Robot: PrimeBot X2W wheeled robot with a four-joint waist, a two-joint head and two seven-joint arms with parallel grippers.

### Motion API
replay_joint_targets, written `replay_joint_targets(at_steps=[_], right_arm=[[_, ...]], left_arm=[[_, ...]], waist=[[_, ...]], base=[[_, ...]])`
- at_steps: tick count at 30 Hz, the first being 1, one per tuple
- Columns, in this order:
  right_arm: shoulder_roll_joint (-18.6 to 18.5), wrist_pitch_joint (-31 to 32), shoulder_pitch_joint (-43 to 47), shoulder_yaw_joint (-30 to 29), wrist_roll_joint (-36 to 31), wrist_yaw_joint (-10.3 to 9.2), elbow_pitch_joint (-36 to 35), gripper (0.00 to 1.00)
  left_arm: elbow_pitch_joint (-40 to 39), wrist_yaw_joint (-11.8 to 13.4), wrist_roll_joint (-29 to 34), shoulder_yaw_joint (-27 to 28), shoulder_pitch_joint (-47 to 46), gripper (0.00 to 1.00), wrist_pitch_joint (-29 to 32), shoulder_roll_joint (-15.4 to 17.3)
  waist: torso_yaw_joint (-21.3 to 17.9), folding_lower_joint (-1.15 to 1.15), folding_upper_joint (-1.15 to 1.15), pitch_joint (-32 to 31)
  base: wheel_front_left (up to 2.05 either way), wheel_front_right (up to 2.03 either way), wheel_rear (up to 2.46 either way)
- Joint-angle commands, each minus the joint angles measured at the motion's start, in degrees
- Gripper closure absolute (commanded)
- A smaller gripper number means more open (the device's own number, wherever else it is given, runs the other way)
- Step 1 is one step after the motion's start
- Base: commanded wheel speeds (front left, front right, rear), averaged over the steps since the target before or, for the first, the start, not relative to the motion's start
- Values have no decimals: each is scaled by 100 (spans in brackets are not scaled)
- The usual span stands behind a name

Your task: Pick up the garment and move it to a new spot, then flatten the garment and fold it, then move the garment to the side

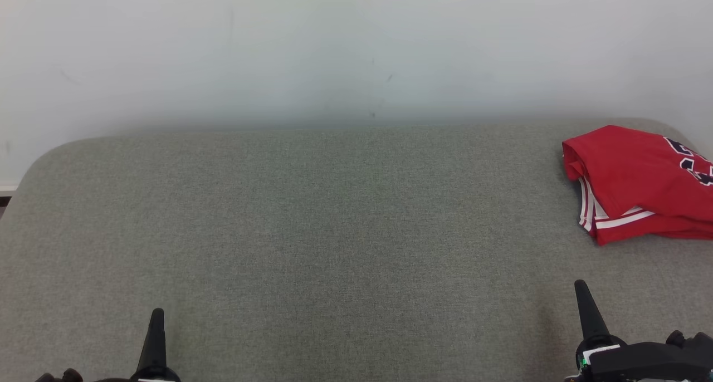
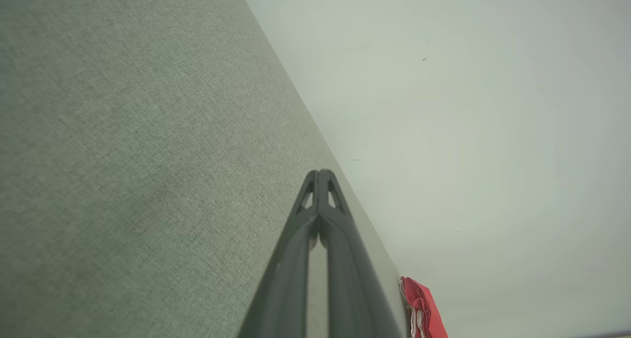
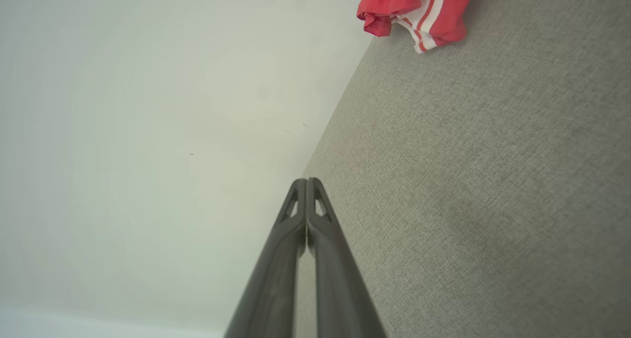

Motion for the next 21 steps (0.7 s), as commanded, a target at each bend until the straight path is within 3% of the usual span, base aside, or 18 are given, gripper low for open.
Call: replay_joint_targets(at_steps=[1, 21], right_arm=[[9, 37, -122, -43, 173, -7, -39, 100], [39, 295, -244, -194, 1139, -9, -1, 100]], left_arm=[[-25, 5, -164, 34, -154, 100, 54, -10], [69, 6, -1194, 86, -293, 100, 333, -24]], waist=[[1, 0, 0, 2], [5, 0, 0, 20]], base=[[0, 0, 0], [0, 0, 0]])
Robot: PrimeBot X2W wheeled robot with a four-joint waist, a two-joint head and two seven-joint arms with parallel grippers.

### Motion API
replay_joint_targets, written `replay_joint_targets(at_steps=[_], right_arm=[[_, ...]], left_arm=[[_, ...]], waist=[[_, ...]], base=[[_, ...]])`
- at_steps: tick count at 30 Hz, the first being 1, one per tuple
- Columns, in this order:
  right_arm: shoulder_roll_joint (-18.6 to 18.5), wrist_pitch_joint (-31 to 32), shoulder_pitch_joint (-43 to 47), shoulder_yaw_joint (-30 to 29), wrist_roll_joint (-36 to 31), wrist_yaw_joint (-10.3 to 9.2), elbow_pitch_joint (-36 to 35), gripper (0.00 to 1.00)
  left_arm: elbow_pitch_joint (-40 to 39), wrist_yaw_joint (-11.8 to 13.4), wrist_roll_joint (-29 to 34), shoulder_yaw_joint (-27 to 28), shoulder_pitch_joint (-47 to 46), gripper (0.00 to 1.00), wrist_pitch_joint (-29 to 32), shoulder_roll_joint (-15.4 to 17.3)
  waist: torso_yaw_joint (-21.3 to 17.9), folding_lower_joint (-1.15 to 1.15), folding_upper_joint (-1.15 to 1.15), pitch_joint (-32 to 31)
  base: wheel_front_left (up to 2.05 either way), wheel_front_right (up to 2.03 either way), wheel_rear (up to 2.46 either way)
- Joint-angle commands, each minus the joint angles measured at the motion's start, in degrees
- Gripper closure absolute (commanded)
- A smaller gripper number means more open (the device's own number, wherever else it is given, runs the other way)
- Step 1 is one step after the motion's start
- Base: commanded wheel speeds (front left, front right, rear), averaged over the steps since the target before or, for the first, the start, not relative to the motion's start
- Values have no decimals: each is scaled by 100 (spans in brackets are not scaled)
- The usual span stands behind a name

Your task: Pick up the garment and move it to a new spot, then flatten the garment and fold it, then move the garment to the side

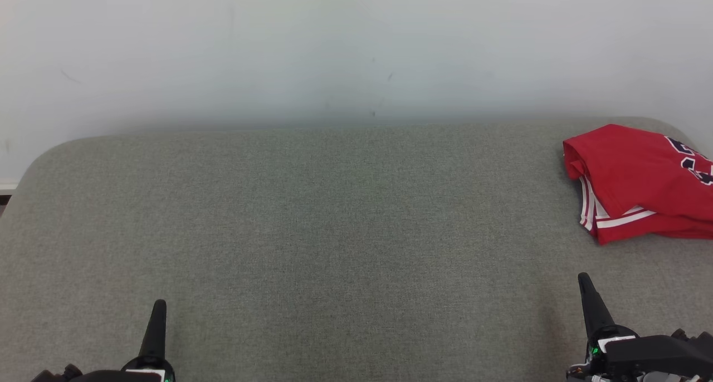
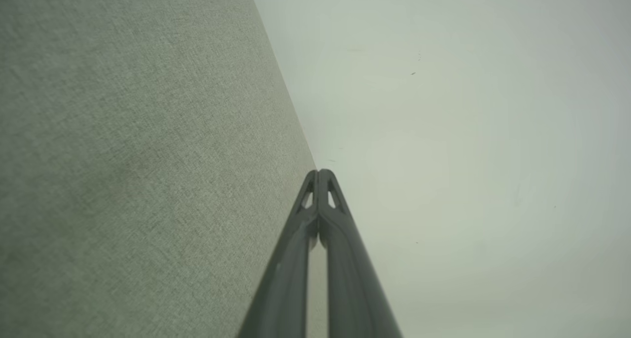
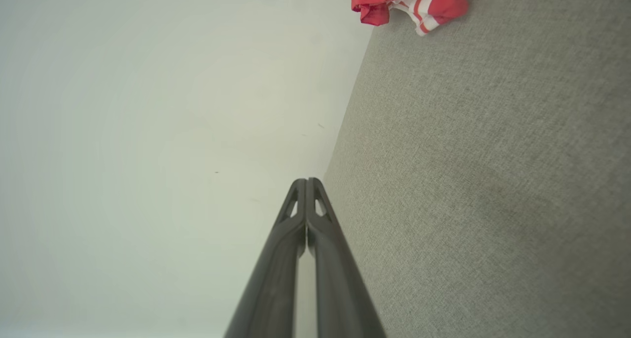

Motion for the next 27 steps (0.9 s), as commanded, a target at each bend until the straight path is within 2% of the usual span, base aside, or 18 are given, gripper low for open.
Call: replay_joint_targets(at_steps=[1, 27], right_arm=[[10, 41, -114, -40, 158, -9, -28, 100], [52, 313, -208, -206, 1152, -11, 20, 100]], left_arm=[[-6, 5, -167, 19, -108, 100, 41, -4], [95, 7, -1228, 82, -273, 100, 331, -25]], waist=[[1, 0, 0, 2], [6, 0, 0, 25]], base=[[0, 0, 0], [0, 0, 0]])
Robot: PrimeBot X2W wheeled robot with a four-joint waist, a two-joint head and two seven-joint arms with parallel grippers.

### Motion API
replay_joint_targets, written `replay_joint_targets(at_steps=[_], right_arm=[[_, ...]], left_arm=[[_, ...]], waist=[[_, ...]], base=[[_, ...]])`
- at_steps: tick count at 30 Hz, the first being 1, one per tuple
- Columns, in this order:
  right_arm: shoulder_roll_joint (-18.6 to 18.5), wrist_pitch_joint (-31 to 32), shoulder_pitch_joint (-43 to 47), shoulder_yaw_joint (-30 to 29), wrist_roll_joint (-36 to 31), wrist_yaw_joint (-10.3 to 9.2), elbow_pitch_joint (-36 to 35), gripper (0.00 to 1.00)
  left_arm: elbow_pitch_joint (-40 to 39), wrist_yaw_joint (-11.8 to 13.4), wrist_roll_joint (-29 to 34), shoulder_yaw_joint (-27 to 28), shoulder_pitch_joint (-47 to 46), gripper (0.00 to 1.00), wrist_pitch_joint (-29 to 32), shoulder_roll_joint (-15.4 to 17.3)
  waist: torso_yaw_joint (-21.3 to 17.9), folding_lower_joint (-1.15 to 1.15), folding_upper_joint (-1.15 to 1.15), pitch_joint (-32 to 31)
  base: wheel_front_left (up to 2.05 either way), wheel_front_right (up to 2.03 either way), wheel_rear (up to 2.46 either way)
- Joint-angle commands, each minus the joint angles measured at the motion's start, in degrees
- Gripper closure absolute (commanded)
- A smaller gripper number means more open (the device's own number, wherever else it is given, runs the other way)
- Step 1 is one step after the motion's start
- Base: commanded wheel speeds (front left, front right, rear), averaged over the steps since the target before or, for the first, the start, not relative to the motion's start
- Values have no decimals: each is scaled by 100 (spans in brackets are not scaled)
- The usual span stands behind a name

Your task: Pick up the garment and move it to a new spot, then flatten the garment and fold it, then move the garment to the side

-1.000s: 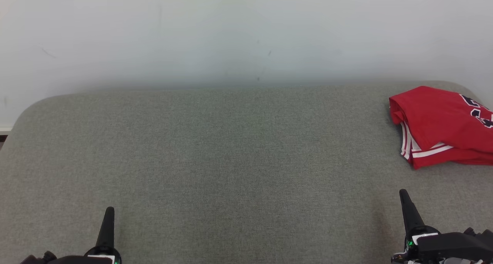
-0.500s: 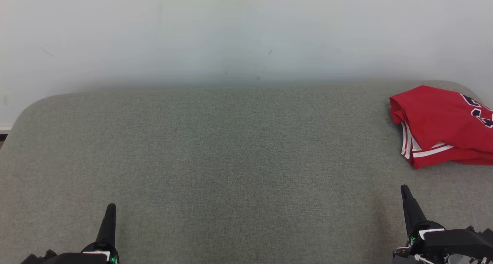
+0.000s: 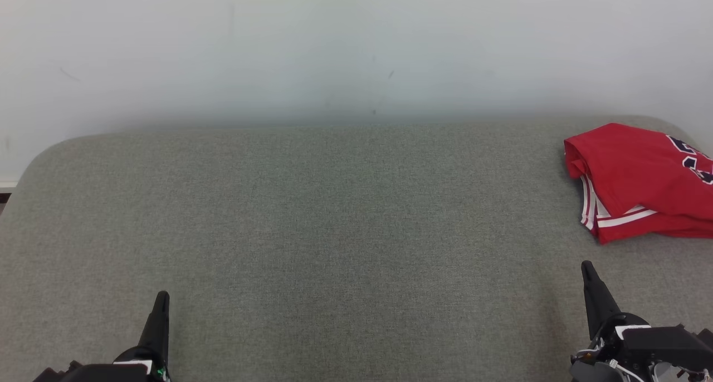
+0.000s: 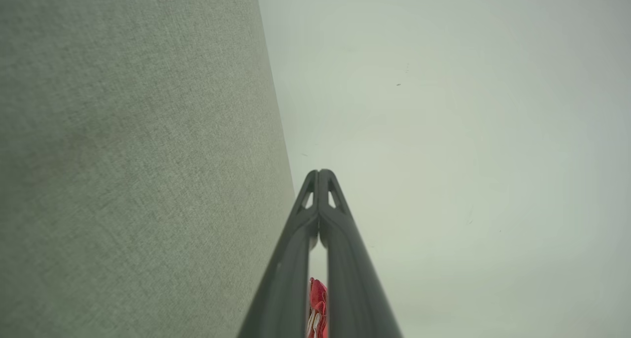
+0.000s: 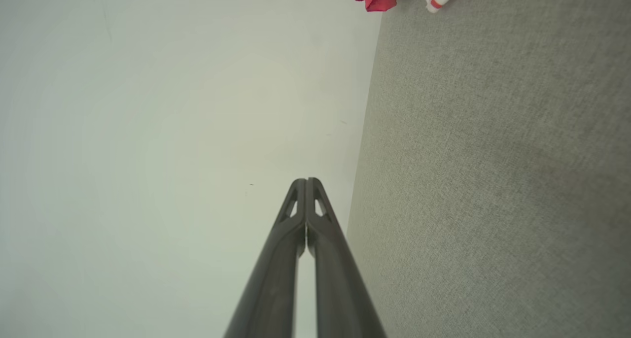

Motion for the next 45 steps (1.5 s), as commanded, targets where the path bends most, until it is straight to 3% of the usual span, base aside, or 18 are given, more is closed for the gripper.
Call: replay_joint_targets(at_steps=[1, 8, 45], right_arm=[[20, 28, -17, -32, 108, -11, 1, 100], [30, 100, -63, -73, 344, -12, 12, 100], [52, 129, -69, -109, 296, -12, 15, 100]], left_arm=[[12, 7, -128, 25, -123, 100, 25, -13], [37, 8, -384, 42, -140, 100, 106, -18], [36, 8, -369, 52, -143, 100, 112, -24]], waist=[[0, 0, 0, 1], [2, 0, 0, 8], [2, 0, 0, 8]], base=[[0, 0, 0], [0, 0, 0], [0, 0, 0]])
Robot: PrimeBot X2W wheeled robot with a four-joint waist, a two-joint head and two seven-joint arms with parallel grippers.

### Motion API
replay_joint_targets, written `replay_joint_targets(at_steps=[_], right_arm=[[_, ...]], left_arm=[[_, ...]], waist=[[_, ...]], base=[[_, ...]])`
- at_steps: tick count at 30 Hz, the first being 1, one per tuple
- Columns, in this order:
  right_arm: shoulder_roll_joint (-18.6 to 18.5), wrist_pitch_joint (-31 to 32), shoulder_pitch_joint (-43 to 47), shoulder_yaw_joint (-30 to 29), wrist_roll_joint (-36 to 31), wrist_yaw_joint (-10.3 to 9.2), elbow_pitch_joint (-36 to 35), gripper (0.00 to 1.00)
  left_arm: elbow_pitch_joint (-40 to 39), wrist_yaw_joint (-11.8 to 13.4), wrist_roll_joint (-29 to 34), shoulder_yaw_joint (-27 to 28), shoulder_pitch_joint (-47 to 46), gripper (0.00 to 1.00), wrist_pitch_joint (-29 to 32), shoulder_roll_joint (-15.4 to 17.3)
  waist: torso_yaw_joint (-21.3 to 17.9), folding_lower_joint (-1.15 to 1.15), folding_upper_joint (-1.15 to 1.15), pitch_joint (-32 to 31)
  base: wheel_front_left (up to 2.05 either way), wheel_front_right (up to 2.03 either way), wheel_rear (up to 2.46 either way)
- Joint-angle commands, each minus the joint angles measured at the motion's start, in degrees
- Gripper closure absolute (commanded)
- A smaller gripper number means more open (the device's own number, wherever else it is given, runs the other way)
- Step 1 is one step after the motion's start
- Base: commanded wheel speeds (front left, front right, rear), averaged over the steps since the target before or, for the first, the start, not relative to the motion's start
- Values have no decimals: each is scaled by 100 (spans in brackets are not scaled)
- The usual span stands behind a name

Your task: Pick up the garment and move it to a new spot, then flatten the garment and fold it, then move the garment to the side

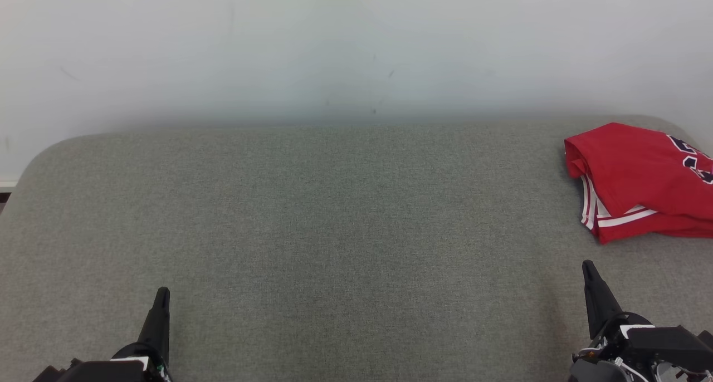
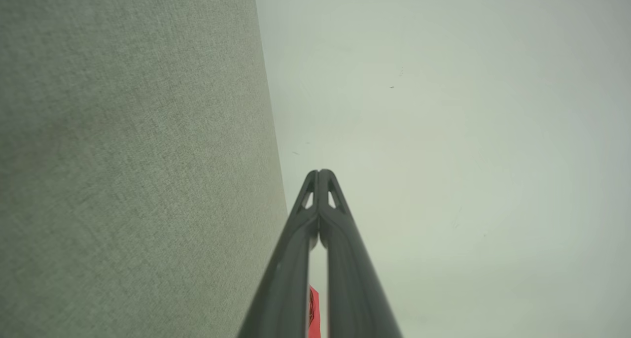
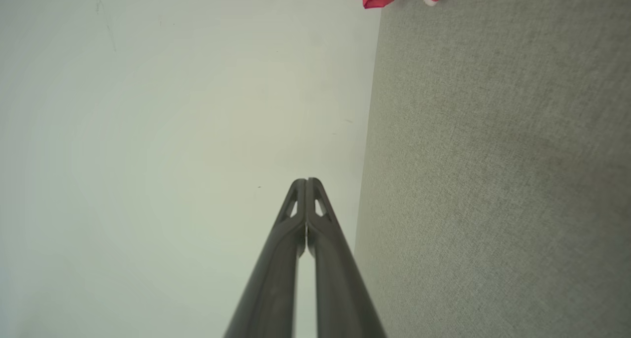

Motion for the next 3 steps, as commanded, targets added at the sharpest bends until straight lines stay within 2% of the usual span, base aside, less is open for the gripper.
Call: replay_joint_targets(at_steps=[1, 3], right_arm=[[9, 23, -46, -18, -22, -12, 4, 100], [10, 24, -47, -19, -23, -12, 3, 100]], left_arm=[[9, 8, -21, 22, -61, 100, 19, -10], [9, 8, -20, 23, -61, 100, 20, -11]], waist=[[0, 0, 0, 0], [0, 0, 0, 0]], base=[[0, 0, 0], [0, 0, 0]])
